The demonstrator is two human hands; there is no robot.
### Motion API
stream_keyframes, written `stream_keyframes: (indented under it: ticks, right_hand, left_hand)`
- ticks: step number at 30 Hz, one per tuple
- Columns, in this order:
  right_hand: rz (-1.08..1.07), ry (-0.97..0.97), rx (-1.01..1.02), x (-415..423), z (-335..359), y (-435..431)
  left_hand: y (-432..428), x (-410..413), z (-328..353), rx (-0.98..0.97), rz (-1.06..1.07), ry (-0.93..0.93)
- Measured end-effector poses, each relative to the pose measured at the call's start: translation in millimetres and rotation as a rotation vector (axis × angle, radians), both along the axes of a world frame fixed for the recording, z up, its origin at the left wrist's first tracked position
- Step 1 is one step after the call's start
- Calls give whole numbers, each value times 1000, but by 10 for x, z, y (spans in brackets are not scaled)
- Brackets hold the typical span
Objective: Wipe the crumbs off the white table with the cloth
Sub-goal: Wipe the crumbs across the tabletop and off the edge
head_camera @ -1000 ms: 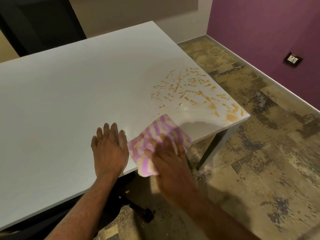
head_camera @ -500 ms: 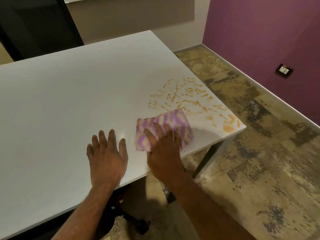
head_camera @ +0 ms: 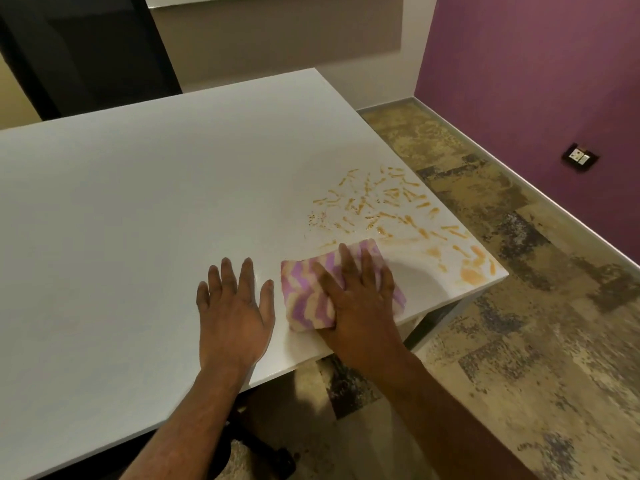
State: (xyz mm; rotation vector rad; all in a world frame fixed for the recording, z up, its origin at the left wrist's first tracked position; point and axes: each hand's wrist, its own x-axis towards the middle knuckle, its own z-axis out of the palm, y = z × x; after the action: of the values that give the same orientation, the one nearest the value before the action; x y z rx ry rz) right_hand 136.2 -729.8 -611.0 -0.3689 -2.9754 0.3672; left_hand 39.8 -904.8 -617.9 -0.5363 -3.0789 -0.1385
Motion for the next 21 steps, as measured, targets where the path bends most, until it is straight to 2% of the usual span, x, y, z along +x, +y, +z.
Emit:
stream_keyframes:
  ticks: [4, 8, 11, 13, 17, 21]
  right_hand:
    - [37, -13, -24, -8, -21, -141]
    - [33, -137, -114, 47, 61, -156]
    - [-71, -122, -285, 39, 150, -253]
    - [-193, -58, -324, -38, 189, -362]
    - [-326, -64, -148, -268, 158, -480]
    - [-316, -64, -69, -312, 74, -522]
  left_hand:
    - [19, -22, -9, -7, 0, -4]
    - [25, -30, -18, -2, 4, -4]
    - [22, -22, -18, -8, 3, -2]
    - [24, -19, -12, 0, 0, 1]
    - [30, -30, -14, -16, 12, -4]
    - [23, -35, -15, -26, 5, -14]
